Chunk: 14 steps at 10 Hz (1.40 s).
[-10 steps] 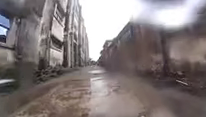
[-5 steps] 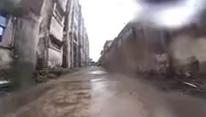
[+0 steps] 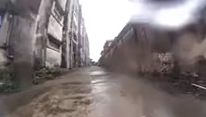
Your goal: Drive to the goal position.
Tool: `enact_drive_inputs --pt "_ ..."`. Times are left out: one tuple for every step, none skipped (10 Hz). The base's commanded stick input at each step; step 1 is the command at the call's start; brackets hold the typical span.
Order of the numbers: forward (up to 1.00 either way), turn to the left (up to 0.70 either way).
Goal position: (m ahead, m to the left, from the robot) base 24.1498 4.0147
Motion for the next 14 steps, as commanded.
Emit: enact_drive_inputs --pt "0.50 0.02" --pt "0.50 0.02" --pt "0.50 0.02" --pt "0.50 0.02" --pt "0.50 0.02" --pt "0.50 0.02" --pt "0.50 0.02" --pt "0.50 0.02" --pt "0.50 0.02" --pt "0.50 0.02" --pt "0.50 0.02" --pt "0.50 0.02" --pt "0.50 0.02" --pt "0.50 0.02"
